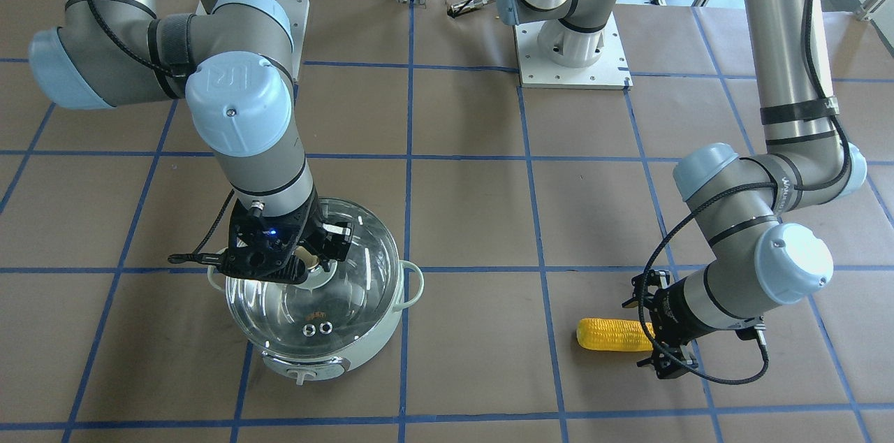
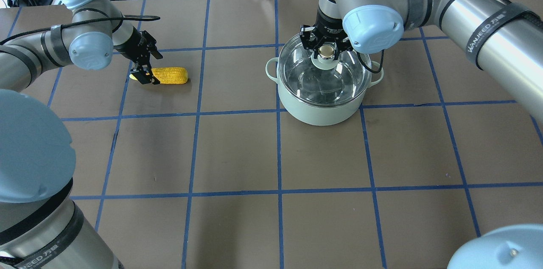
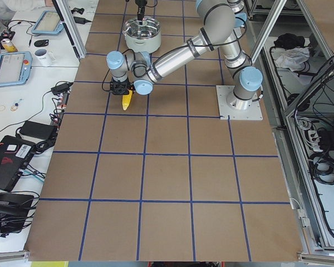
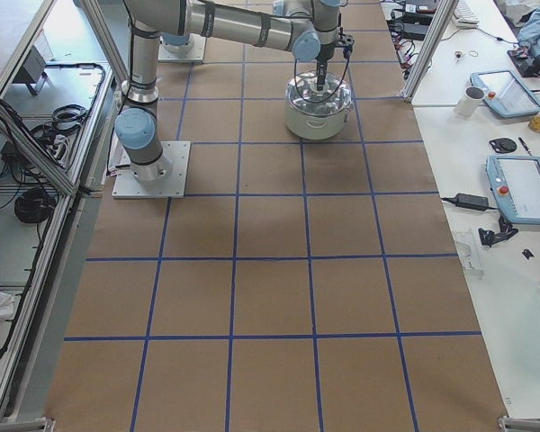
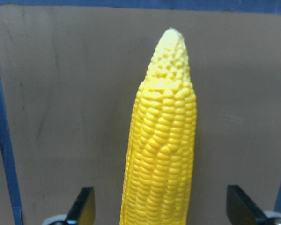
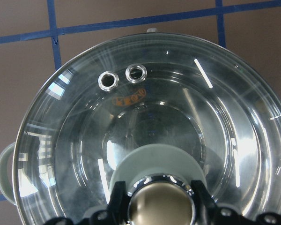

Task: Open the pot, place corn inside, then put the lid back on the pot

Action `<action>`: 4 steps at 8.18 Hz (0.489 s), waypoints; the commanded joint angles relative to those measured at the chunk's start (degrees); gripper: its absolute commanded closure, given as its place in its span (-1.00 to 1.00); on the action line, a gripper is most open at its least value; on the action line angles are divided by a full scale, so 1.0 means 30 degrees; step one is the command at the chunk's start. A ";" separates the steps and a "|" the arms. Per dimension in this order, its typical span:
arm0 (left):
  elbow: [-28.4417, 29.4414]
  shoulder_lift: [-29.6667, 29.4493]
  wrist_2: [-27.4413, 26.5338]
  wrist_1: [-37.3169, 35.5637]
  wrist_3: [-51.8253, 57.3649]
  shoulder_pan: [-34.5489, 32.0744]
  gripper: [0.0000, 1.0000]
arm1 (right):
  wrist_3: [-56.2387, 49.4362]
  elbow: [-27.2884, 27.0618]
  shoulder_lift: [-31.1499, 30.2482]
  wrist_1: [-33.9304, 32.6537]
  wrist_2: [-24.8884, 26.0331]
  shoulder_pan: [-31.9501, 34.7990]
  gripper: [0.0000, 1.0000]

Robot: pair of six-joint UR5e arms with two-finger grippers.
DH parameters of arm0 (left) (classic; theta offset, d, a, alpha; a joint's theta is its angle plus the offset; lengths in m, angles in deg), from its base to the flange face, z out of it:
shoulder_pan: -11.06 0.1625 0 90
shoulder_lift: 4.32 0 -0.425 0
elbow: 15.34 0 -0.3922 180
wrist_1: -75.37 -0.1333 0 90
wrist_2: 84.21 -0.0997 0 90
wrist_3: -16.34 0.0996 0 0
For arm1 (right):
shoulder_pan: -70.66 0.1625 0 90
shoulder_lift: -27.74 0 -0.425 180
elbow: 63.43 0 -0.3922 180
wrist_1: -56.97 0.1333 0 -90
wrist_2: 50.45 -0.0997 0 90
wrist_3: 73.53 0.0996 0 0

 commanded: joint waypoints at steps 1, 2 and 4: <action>-0.0197 -0.0598 -0.0039 0.0009 0.0008 0.0018 -1.00 | -0.0857 0.0745 -0.0294 0.0291 -0.0048 -0.0260 0.91; -0.0197 -0.0600 -0.0011 0.0009 0.0007 0.0018 -0.97 | -0.1471 0.1097 -0.0614 0.0931 -0.0048 -0.0495 0.89; -0.0168 -0.0600 0.0106 -0.0049 0.0009 0.0018 0.99 | -0.3193 0.1130 -0.1811 0.2392 -0.0106 -0.1983 0.90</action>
